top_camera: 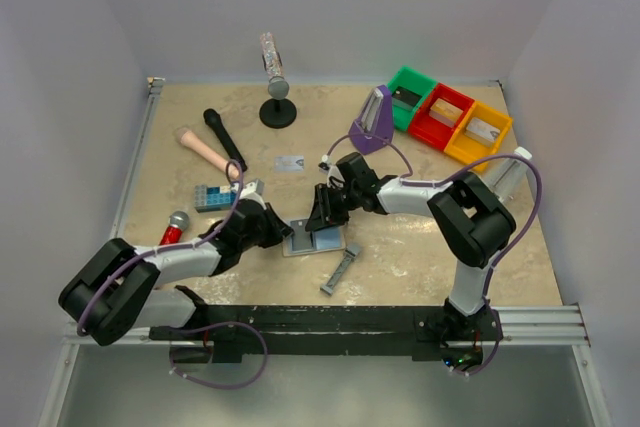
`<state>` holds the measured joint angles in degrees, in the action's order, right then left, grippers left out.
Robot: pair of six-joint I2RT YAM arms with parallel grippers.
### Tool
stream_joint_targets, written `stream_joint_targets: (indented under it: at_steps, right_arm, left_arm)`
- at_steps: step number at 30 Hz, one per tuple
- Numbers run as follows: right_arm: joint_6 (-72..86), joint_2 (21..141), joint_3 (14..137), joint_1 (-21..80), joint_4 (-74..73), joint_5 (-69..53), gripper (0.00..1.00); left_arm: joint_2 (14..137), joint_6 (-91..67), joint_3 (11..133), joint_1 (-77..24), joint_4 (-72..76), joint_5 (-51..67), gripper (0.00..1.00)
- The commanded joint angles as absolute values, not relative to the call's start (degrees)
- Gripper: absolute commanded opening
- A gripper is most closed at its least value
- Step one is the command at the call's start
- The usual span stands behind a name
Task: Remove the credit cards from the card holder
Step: Remove the credit card from the card holder.
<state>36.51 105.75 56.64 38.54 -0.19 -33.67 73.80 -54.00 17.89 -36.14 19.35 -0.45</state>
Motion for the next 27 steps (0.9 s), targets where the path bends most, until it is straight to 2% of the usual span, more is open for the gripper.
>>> stream_joint_targets:
  at_steps: [1,6,15,27]
  right_arm:
    - [37.5,106.5,56.4,38.4,2.1,-35.5,0.35]
    - [37.4,107.0,56.4,38.3,1.6,-35.4,0.35]
    - [37.1,107.1,56.5,38.4,1.3,-35.2,0.36]
    - [36.2,102.3,55.8,38.4,0.2,-33.2,0.39]
  left_arm:
    - [72.8,-53.9,16.3,-36.4,16.5,-0.9,0.13]
    - [71.5,-54.1,15.7,-36.4,16.5,-0.8,0.15]
    - [69.3,-54.1,16.2,-36.4,15.5,-0.4,0.32]
    - [64.1,-52.6,19.0,-36.4,11.7,-0.3,0.41]
